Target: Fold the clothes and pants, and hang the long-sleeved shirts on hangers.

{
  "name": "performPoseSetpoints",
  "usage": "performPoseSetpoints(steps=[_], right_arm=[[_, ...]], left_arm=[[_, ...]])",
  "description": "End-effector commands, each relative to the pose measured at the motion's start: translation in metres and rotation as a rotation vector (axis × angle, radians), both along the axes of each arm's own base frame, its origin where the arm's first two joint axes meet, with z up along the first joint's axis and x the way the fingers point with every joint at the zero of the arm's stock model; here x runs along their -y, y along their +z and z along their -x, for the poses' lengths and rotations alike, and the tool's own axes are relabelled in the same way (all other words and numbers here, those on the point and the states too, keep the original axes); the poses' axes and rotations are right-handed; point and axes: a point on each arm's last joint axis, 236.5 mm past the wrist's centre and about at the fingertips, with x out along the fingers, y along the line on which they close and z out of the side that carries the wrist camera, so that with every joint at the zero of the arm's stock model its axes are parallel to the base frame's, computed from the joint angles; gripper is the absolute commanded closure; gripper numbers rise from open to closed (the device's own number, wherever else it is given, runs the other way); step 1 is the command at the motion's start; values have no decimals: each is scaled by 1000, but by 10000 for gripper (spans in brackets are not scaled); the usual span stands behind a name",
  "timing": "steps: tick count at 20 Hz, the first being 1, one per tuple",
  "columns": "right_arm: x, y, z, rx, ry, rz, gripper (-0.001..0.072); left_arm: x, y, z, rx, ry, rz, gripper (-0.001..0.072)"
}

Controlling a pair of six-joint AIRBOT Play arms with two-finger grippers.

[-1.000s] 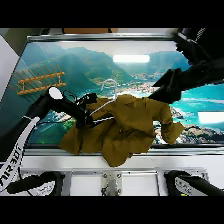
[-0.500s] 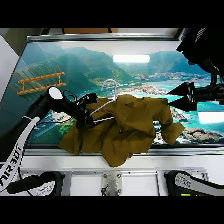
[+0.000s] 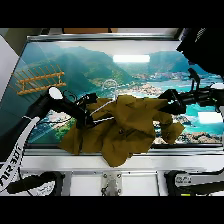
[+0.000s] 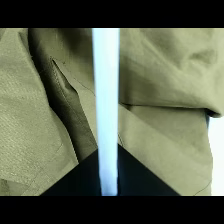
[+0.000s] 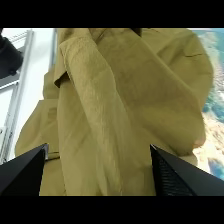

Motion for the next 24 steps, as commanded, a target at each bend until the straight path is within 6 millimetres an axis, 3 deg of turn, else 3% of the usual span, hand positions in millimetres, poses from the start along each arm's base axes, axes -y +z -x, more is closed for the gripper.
performPoseSetpoints(steps=[1, 7, 24], right_arm=[[-17, -10, 3, -13, 57, -14, 3], [-32, -14, 0, -3, 67, 4, 3], [-38, -5, -4, 2, 56, -38, 6]], left_arm=[[0, 0, -1, 2, 1, 0, 694], [0, 0, 0, 1, 1, 0, 694], [0, 0, 0, 1, 0, 0, 694]])
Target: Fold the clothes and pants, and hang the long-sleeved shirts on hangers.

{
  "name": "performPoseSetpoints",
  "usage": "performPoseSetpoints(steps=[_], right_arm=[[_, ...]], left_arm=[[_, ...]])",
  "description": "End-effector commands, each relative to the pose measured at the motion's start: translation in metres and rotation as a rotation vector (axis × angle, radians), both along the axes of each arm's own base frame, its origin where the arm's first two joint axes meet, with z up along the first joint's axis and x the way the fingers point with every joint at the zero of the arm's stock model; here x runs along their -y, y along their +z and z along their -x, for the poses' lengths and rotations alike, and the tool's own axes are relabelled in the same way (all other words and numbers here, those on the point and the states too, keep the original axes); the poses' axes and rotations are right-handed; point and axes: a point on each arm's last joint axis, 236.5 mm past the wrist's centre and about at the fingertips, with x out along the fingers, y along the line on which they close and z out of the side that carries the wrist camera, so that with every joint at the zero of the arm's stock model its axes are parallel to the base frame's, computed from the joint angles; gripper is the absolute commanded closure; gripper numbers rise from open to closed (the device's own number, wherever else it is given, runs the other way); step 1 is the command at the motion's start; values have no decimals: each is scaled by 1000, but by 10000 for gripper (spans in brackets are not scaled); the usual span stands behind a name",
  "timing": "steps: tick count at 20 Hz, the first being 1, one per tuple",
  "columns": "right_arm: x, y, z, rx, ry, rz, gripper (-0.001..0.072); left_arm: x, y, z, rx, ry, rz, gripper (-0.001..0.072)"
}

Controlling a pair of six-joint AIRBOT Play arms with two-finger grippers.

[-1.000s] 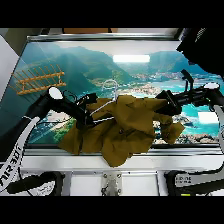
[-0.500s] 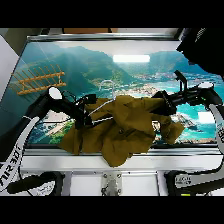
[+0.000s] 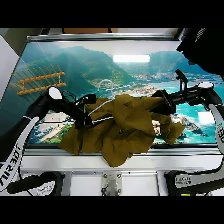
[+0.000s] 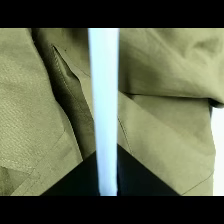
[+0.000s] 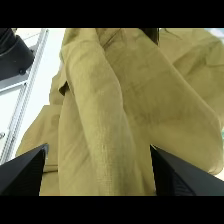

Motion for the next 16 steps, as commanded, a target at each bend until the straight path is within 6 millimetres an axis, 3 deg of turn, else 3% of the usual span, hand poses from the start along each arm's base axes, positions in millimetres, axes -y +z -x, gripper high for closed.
performPoseSetpoints(steps=[1, 2, 3, 4, 15, 16], right_arm=[[-1, 2, -1, -1, -4, -10, 86], [-1, 2, -1, -2, -3, -11, 319], [-1, 3, 1, -3, 2, -14, 616], [-1, 3, 0, -3, 2, -14, 696], [-1, 3, 0, -1, -1, -12, 700], [-1, 3, 0, -2, -2, -12, 700]], left_arm=[[1, 1, -1, 2, 2, 3, 694], [1, 1, -1, 2, 2, 3, 694], [1, 1, -1, 2, 2, 3, 694], [1, 1, -1, 2, 2, 3, 694], [-1, 0, -1, 3, 1, -6, 692], [-1, 0, -1, 1, 4, -6, 575]])
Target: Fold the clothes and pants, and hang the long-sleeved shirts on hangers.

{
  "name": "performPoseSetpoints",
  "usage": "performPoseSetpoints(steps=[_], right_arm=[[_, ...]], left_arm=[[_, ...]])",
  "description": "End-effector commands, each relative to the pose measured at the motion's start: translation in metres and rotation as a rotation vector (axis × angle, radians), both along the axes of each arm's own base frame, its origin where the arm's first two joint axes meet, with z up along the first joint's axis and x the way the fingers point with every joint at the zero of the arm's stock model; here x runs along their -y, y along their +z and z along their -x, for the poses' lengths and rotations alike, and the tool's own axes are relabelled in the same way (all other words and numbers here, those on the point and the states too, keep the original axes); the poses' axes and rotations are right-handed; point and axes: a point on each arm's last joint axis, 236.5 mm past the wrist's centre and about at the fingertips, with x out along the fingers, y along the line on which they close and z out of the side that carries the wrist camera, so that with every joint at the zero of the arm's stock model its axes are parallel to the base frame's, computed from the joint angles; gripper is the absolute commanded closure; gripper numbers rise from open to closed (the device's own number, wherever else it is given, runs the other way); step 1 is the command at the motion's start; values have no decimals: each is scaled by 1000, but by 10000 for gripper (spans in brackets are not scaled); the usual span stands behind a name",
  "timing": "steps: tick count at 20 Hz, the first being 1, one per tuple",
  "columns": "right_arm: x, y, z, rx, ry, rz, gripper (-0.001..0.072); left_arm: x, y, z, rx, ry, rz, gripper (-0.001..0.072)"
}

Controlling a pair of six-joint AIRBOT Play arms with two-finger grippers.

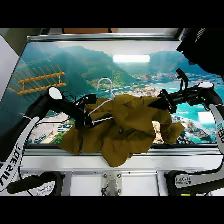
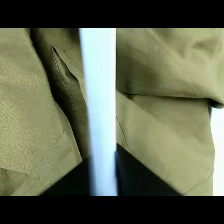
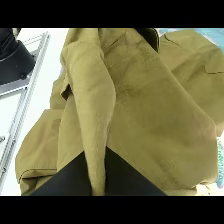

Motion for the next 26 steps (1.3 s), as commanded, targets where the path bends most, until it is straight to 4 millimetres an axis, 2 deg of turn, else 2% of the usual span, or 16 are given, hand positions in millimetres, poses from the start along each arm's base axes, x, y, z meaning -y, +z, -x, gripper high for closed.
performPoseSetpoints(steps=[1, 2, 4, 8, 14, 17, 20, 22, 24, 26], right_arm=[[0, 0, 0, 9, 0, 0, 701], [0, 0, 0, 9, 1, -1, 702], [0, 0, 0, 9, 0, 0, 703], [0, -1, -2, 10, -4, 2, 704], [-1, 4, -4, 16, -15, -18, 705], [-6, 32, -19, 57, -88, -99, 705], [-7, 65, -31, 132, -166, -148, 706], [-6, 89, -33, 177, -201, -179, 706], [-5, 107, -34, 179, -248, -177, 706], [-4, 123, -32, 204, -283, -163, 706]], left_arm=[[-3, -1, 1, -14, 12, -16, 337], [-3, -1, 0, -33, 44, -22, 295], [-4, -1, 0, -63, 90, -29, 290], [-19, 2, -10, -174, 299, -52, 290], [-33, 33, -14, -172, 440, -36, 291], [-46, 58, -32, -120, 599, 1, 291], [-72, 97, -53, -22, 788, 68, 291], [-92, 121, -60, 27, 913, 103, 292], [-120, 130, -61, 56, 1068, 56, 292], [-143, 130, -56, 44, 1225, -2, 291]])
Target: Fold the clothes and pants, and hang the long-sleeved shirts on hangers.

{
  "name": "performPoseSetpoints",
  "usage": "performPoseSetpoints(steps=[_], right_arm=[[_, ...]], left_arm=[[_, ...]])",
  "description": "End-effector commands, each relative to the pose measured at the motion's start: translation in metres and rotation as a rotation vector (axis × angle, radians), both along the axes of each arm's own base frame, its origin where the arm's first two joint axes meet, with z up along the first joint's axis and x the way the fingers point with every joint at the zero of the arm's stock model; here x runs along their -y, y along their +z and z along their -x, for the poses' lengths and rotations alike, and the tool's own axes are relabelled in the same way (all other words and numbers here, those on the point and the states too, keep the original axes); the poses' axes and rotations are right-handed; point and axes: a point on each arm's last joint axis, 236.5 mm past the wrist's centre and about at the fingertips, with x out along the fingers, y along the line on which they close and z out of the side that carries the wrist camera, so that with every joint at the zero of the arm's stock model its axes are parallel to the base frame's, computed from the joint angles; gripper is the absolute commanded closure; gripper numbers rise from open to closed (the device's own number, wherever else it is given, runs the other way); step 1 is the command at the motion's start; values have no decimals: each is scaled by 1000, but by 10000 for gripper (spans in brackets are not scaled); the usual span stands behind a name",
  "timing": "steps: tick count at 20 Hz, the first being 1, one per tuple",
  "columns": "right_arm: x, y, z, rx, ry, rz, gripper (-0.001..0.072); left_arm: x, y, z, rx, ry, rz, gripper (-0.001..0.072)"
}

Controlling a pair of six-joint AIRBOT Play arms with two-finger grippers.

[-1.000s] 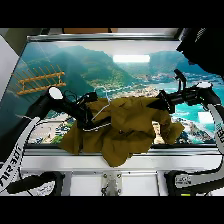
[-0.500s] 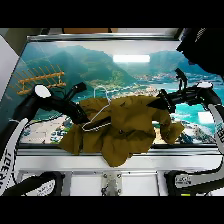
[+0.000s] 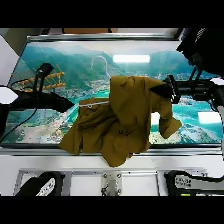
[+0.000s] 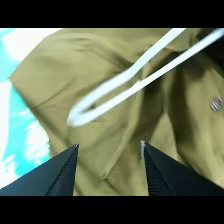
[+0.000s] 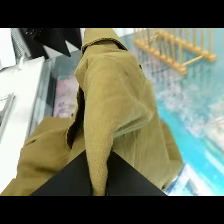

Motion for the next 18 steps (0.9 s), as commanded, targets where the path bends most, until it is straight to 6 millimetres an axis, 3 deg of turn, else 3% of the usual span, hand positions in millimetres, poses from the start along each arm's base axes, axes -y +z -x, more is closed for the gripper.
performPoseSetpoints(steps=[1, 3, 8, 14, 16, 18], right_arm=[[1, 35, -1, 49, -82, -8, 706], [0, 48, 1, 73, -112, 2, 706], [-1, 70, 6, 112, -163, 14, 706], [-1, 74, 8, 80, -171, 7, 706], [-2, 74, 8, 80, -170, 7, 706], [-2, 74, 8, 80, -170, 7, 706]], left_arm=[[-40, 8, 2, -31, 302, -26, 290], [-29, -8, 10, -87, 372, 36, 289], [7, -77, 27, -173, 329, 29, 289], [12, -143, 30, -299, 339, -11, 287], [24, -151, 30, -350, 356, 44, 74], [37, -151, 28, -359, 327, 94, 75]])
